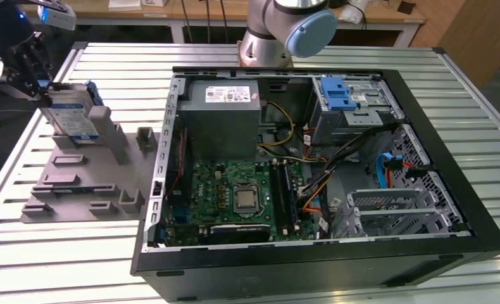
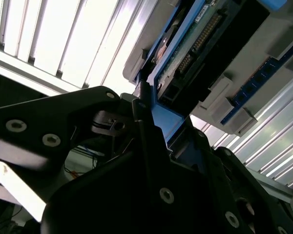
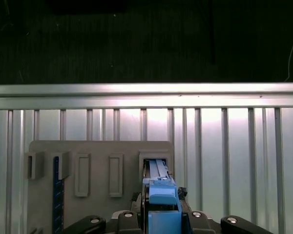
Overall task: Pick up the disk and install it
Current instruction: 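Pick up the disk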
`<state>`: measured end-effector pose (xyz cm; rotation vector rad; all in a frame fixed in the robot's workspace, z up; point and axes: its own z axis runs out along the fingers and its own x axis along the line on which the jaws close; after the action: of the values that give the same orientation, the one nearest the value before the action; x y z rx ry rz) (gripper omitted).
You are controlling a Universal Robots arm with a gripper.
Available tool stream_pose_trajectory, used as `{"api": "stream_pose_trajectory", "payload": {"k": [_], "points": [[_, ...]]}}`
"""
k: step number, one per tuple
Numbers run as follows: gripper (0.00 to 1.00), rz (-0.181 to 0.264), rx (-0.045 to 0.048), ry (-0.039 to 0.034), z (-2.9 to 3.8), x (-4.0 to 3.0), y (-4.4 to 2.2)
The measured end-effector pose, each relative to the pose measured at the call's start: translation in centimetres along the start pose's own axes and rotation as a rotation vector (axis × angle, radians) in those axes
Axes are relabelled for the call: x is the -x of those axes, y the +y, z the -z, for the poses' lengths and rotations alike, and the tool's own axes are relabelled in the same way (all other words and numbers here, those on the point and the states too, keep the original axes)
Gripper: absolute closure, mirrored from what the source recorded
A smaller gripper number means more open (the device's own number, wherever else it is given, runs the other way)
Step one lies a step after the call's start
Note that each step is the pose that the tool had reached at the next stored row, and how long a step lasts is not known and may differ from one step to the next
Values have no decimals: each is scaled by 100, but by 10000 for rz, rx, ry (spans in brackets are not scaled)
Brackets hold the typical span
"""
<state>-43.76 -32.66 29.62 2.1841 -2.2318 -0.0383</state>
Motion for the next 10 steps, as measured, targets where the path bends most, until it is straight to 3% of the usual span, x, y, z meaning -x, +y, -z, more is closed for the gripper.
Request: {"api": "stream_pose_trajectory", "payload": {"k": [10], "points": [[64, 0, -1, -1, 101, 7, 3]]}}
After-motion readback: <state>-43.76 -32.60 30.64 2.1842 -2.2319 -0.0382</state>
